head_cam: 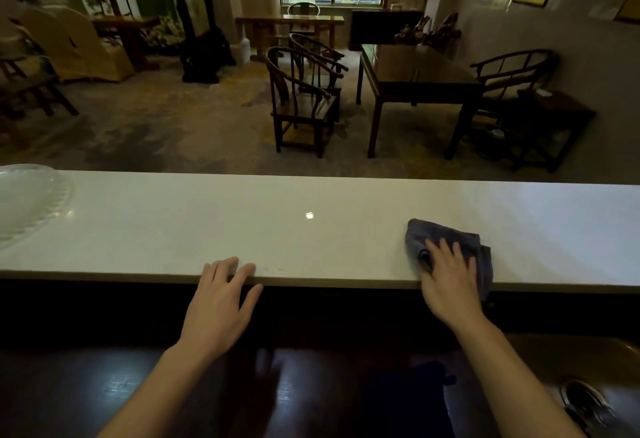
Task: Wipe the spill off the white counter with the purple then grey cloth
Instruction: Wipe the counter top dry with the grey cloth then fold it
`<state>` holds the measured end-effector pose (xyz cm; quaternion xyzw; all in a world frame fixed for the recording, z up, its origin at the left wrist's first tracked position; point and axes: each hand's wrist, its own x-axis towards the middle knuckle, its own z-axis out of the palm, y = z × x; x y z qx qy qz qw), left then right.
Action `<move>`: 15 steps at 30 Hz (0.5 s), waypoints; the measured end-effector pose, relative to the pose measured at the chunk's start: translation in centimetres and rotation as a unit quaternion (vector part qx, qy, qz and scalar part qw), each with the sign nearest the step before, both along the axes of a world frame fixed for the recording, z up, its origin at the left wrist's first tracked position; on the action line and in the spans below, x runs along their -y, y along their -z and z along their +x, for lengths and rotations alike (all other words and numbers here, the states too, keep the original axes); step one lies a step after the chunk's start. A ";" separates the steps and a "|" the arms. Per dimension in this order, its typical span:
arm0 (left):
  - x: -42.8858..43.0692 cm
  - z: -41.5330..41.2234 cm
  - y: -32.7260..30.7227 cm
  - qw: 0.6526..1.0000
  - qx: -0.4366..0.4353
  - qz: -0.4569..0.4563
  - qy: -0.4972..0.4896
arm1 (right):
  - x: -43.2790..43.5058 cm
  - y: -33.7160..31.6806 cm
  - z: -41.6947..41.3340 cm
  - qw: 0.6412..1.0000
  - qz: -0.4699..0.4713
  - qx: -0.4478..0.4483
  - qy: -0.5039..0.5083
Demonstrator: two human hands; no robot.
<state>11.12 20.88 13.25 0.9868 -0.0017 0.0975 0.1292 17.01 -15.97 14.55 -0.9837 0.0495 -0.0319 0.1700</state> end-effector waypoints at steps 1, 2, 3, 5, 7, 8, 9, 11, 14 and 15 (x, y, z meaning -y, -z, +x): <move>0.0 0.0 -0.1 1.000 0.002 -0.007 0.003 | -0.7 0.9 -0.1 0.999 -0.041 -0.011 0.008; -0.1 0.1 -0.1 1.000 0.006 -0.007 0.005 | -1.6 1.5 -0.2 0.998 -0.055 -0.005 0.014; -0.2 0.1 -0.1 1.000 0.010 -0.002 0.008 | -2.5 1.8 -0.1 0.999 -0.048 0.005 0.020; -0.2 0.1 0.0 1.000 0.013 0.010 0.011 | -4.5 1.8 0.1 1.000 -0.024 0.011 0.013; -0.1 0.1 0.0 1.000 0.014 0.019 0.012 | -7.0 1.7 0.2 0.999 -0.031 0.008 -0.011; -0.1 0.1 0.1 1.000 0.015 0.019 0.013 | -8.3 1.7 0.0 0.999 -0.036 0.009 -0.027; -0.1 0.1 0.1 1.000 0.015 0.017 0.013 | -9.7 1.6 -0.1 0.998 -0.037 0.011 -0.043; 0.0 0.1 0.2 1.000 0.015 0.009 0.010 | -12.3 1.6 -0.4 0.997 -0.028 0.016 -0.073; 0.1 0.2 0.3 1.000 0.019 0.000 0.007 | -15.5 1.4 -0.6 0.993 -0.017 0.011 -0.114; 0.1 0.2 0.4 1.000 0.022 0.002 0.009 | -16.4 1.4 -0.6 0.992 -0.010 0.008 -0.128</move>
